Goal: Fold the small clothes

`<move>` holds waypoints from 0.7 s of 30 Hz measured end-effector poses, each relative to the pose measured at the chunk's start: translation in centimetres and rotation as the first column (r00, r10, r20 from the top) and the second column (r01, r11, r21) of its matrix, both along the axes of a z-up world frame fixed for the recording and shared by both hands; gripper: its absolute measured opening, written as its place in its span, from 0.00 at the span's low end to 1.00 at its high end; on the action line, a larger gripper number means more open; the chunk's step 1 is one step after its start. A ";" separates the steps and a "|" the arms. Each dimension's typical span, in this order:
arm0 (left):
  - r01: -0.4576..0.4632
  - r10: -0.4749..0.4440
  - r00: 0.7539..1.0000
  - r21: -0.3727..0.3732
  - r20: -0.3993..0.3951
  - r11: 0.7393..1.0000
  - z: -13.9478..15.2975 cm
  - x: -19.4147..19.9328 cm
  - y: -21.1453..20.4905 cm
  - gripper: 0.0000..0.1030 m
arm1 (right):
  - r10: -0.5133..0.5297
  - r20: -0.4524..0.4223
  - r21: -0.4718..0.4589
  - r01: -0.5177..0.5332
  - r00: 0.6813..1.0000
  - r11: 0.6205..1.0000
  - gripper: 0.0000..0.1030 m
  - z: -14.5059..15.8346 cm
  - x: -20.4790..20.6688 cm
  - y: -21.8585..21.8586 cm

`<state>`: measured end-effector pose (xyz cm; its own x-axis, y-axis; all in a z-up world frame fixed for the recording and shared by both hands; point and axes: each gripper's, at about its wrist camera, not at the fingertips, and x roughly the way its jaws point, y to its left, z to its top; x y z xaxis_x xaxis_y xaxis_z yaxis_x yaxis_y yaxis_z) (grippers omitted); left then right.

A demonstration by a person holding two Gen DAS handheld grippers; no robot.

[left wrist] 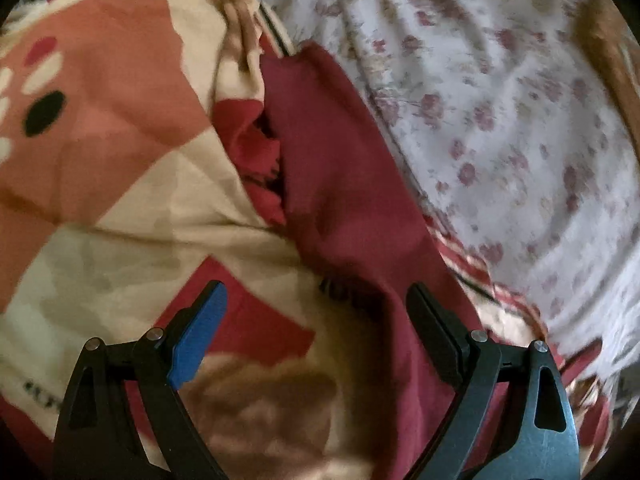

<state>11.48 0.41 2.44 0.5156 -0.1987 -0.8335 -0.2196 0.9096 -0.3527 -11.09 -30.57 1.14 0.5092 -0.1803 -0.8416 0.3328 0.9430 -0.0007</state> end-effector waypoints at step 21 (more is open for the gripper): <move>0.257 -0.224 0.939 -0.099 0.262 0.961 5.4 -1.8 -3.3 0.05 | 0.002 0.005 0.003 -0.002 1.000 1.000 1.00 -0.1 0.1 0.1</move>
